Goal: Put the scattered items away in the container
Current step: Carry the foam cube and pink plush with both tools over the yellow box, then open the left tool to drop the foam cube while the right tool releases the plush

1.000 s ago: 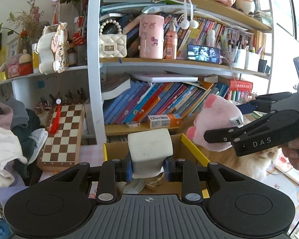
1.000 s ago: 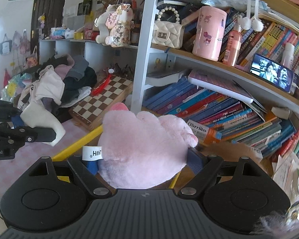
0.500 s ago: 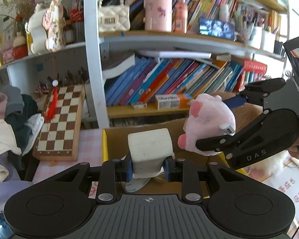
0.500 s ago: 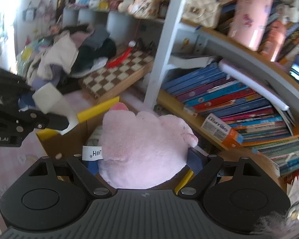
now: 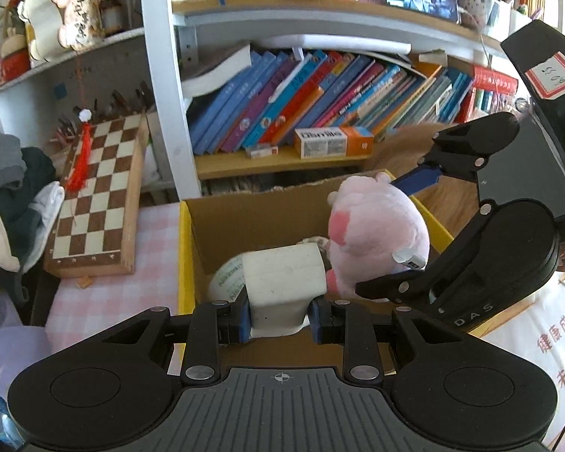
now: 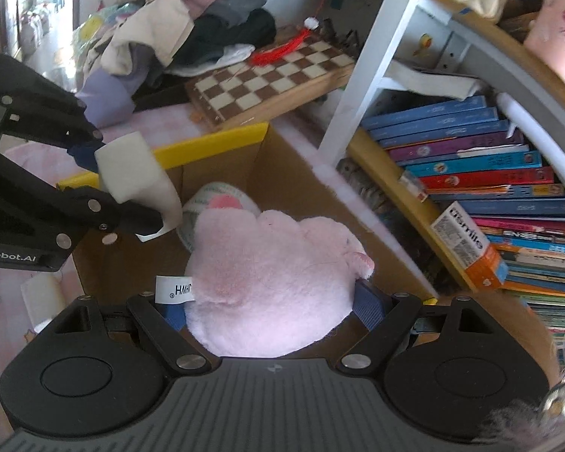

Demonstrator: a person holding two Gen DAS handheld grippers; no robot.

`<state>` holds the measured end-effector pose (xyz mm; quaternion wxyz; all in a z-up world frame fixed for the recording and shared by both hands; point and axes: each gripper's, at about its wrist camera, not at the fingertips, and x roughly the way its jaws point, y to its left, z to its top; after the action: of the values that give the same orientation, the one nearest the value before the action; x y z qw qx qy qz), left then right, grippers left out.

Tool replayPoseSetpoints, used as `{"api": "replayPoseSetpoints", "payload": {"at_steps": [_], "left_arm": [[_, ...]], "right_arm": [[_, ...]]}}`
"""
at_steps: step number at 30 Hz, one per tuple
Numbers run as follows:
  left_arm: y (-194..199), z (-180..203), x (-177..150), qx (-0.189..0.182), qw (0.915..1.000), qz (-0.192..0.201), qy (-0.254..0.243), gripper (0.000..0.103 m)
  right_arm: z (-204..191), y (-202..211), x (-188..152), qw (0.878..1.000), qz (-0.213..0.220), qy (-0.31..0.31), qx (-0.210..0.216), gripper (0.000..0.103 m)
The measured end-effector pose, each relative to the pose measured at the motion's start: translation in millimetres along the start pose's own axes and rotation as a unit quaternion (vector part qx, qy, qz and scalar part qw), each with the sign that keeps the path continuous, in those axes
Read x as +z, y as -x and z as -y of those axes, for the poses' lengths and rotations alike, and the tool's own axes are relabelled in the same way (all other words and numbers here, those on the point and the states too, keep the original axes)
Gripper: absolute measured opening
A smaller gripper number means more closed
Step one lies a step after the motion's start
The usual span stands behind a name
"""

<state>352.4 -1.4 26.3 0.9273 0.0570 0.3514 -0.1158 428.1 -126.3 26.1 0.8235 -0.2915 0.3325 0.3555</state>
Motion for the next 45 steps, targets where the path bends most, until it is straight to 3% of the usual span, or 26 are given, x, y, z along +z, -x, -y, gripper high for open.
{"api": "replayPoseSetpoints", "payload": {"at_steps": [19,32,45], "left_arm": [[-49,3,6,-0.022,0.9957,-0.08,-0.04,0.027],[-88,2,-3,-0.038,0.9822,-0.175,-0.057,0.028],[-91,0,1,-0.048,0.9803,-0.182,-0.059,0.029]], "right_arm": [[1,-55,0,0.992,-0.083,0.067,0.068,0.084],[-7,-76,-4,0.985,-0.11,0.098,0.088,0.086],[-8,-77,-6,0.985,-0.111,0.098,0.085,0.087]]}}
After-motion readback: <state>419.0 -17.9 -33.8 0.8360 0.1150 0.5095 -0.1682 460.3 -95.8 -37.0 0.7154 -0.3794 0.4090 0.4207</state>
